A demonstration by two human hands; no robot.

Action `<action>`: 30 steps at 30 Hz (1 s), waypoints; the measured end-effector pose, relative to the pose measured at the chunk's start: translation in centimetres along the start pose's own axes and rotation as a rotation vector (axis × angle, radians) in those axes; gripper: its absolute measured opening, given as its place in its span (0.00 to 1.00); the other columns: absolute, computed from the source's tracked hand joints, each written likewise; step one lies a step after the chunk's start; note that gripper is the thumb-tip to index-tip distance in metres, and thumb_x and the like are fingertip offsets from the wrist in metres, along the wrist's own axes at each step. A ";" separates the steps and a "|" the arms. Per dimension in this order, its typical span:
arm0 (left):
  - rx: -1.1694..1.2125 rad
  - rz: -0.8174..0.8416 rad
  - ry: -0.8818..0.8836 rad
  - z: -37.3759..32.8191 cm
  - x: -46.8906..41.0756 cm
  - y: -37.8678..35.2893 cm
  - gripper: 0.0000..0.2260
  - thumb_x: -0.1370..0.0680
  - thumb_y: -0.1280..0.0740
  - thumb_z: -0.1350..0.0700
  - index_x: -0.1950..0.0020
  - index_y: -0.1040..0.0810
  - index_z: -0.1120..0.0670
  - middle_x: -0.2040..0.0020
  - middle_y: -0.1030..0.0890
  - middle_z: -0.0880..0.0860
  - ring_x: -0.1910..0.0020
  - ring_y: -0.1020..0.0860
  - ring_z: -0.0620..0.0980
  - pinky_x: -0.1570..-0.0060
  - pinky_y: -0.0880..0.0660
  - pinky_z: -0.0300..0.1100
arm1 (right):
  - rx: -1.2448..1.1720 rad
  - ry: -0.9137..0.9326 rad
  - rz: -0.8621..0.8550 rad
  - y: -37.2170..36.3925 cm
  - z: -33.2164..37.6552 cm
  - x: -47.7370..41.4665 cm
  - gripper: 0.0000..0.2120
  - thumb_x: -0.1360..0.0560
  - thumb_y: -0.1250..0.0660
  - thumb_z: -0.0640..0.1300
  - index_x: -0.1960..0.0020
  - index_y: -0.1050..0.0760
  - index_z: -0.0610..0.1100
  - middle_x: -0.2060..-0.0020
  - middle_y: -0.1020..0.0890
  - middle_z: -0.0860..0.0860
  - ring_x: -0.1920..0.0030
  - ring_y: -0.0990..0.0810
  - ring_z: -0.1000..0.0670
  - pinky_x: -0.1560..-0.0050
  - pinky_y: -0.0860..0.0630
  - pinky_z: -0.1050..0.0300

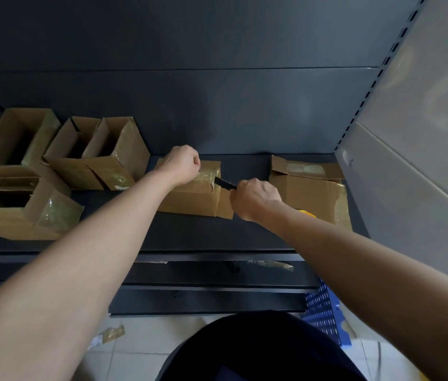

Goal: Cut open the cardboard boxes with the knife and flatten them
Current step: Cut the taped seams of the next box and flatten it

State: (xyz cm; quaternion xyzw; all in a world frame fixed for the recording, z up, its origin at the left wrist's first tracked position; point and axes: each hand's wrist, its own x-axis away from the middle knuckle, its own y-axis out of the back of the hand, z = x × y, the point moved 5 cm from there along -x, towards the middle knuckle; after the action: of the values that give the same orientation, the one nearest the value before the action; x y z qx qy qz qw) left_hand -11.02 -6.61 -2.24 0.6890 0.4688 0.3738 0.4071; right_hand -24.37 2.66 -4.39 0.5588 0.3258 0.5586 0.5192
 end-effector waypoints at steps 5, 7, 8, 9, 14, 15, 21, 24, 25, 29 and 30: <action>0.031 -0.018 0.004 0.0 0.3 -0.3 0.10 0.21 0.40 0.63 0.53 0.20 0.62 0.49 0.19 0.57 0.64 0.26 0.49 0.68 0.34 0.37 | -0.054 -0.066 0.023 -0.4 1.3 -0.8 0.14 0.21 0.44 0.41 0.39 0.25 0.41 0.50 0.21 0.45 0.53 0.23 0.44 0.58 0.27 0.54; 0.044 0.004 -0.005 0.2 0.7 -0.6 0.11 0.20 0.38 0.56 0.54 0.21 0.62 0.50 0.22 0.55 0.64 0.28 0.48 0.65 0.35 0.38 | -0.066 -0.084 0.036 -0.5 1.5 -1.3 0.14 0.21 0.44 0.40 0.39 0.25 0.41 0.49 0.20 0.45 0.52 0.23 0.44 0.58 0.28 0.55; 0.039 0.021 -0.018 0.3 0.8 -0.9 0.12 0.20 0.37 0.53 0.54 0.22 0.60 0.50 0.24 0.53 0.59 0.28 0.49 0.60 0.34 0.39 | -0.065 -0.087 0.035 -0.6 1.5 -1.5 0.14 0.21 0.44 0.41 0.39 0.25 0.41 0.48 0.20 0.45 0.50 0.22 0.44 0.58 0.28 0.55; 0.020 0.044 -0.036 0.4 0.8 -1.1 0.11 0.21 0.35 0.50 0.54 0.24 0.58 0.50 0.27 0.52 0.55 0.28 0.50 0.56 0.35 0.41 | -0.056 -0.079 0.026 -0.6 1.4 -1.6 0.14 0.20 0.45 0.42 0.40 0.25 0.41 0.48 0.20 0.44 0.49 0.22 0.43 0.58 0.28 0.55; -0.050 0.103 -0.071 0.7 0.3 -1.6 0.09 0.21 0.35 0.53 0.55 0.27 0.57 0.52 0.31 0.52 0.52 0.31 0.52 0.54 0.36 0.44 | 0.023 -0.019 -0.019 0.1 0.4 -2.0 0.14 0.19 0.46 0.45 0.42 0.24 0.41 0.49 0.20 0.44 0.48 0.21 0.42 0.59 0.28 0.54; -0.041 0.098 -0.074 0.7 0.3 -1.6 0.09 0.21 0.35 0.53 0.55 0.27 0.58 0.52 0.31 0.52 0.52 0.31 0.52 0.55 0.36 0.44 | 0.023 -0.013 -0.013 0.2 0.2 -2.0 0.14 0.20 0.45 0.45 0.42 0.24 0.41 0.49 0.20 0.44 0.49 0.21 0.42 0.58 0.27 0.54; -0.001 0.074 -0.130 0.5 0.9 -1.3 0.09 0.21 0.34 0.56 0.57 0.27 0.60 0.55 0.31 0.52 0.57 0.32 0.51 0.65 0.38 0.40 | -0.005 0.019 0.016 -0.3 -0.3 -2.0 0.16 0.19 0.49 0.44 0.43 0.24 0.40 0.49 0.21 0.43 0.49 0.21 0.41 0.56 0.27 0.53; 0.023 0.080 -0.150 0.3 1.1 -1.5 0.10 0.21 0.34 0.58 0.60 0.29 0.61 0.56 0.32 0.52 0.58 0.32 0.50 0.67 0.40 0.36 | 0.012 0.063 0.025 -0.7 0.5 -2.1 0.16 0.18 0.49 0.42 0.42 0.25 0.38 0.48 0.21 0.42 0.49 0.21 0.41 0.54 0.26 0.52; 0.018 0.087 -0.147 0.4 1.2 -1.5 0.10 0.21 0.35 0.58 0.60 0.29 0.60 0.57 0.32 0.52 0.58 0.32 0.50 0.66 0.39 0.37 | 0.031 0.056 0.007 -0.7 0.3 -2.3 0.15 0.18 0.48 0.42 0.41 0.25 0.38 0.48 0.20 0.42 0.49 0.21 0.41 0.55 0.25 0.52; -0.035 0.120 -0.090 2.3 1.3 -0.7 0.10 0.21 0.34 0.59 0.60 0.29 0.61 0.56 0.32 0.53 0.58 0.32 0.52 0.60 0.39 0.42 | 0.109 -0.129 -0.065 1.4 -5.2 -3.2 0.17 0.18 0.47 0.45 0.37 0.26 0.38 0.44 0.20 0.41 0.44 0.21 0.40 0.56 0.28 0.53; -0.020 0.119 -0.080 2.7 1.3 -0.4 0.09 0.21 0.34 0.59 0.60 0.28 0.61 0.56 0.32 0.53 0.57 0.31 0.52 0.58 0.38 0.42 | 0.119 -0.153 -0.079 2.0 -6.6 -3.4 0.18 0.18 0.47 0.46 0.36 0.26 0.38 0.43 0.21 0.41 0.43 0.21 0.39 0.54 0.28 0.53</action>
State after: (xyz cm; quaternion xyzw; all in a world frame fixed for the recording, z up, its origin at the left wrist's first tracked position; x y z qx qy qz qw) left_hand -8.40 -5.87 -3.46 0.7261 0.4065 0.3740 0.4094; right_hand -31.72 0.43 -4.53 0.6165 0.3396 0.4728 0.5302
